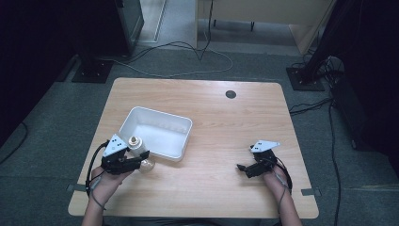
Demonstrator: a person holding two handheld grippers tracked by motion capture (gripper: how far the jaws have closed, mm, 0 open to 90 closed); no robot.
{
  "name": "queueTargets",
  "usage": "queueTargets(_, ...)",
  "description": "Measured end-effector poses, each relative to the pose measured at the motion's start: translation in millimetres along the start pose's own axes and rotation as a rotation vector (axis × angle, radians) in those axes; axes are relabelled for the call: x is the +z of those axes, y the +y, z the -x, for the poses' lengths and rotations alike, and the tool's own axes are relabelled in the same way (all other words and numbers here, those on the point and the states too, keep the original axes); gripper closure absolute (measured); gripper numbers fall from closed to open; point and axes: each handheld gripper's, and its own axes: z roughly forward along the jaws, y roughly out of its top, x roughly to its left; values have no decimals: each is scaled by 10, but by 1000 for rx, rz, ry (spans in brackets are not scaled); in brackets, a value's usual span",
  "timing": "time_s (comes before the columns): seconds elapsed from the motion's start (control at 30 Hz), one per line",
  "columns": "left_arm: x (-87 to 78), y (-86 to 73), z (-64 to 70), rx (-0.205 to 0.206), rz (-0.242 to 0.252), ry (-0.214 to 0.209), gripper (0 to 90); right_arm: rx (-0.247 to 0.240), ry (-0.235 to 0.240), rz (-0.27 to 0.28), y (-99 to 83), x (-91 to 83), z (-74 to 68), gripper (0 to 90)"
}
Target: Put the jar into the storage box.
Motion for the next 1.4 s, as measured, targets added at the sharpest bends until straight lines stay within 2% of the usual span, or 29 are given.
queueTargets(0.13, -4, 5, 11, 3, -1, 12, 434, 0, 0, 0, 0, 0, 0, 0)
queueTargets(0.3, -37, -4, -28, -8, 0, -19, 439, 0, 0, 0, 0, 0, 0, 0)
queueTargets(0.77, -104, 19, -54, -5, -12, -1, 442, 0, 0, 0, 0, 0, 0, 0)
queueTargets(1.1, -211, 74, -54, -5, 5, 11, 442, 1, 0, 0, 0, 0, -1, 0)
queueTargets(1.3, -288, 121, -47, -26, 33, -12, 443, 2, 0, 0, -1, -1, -2, 0)
queueTargets(1.4, -318, 158, -11, -5, 38, -7, 443, 2, -1, 0, -1, -2, -3, 0)
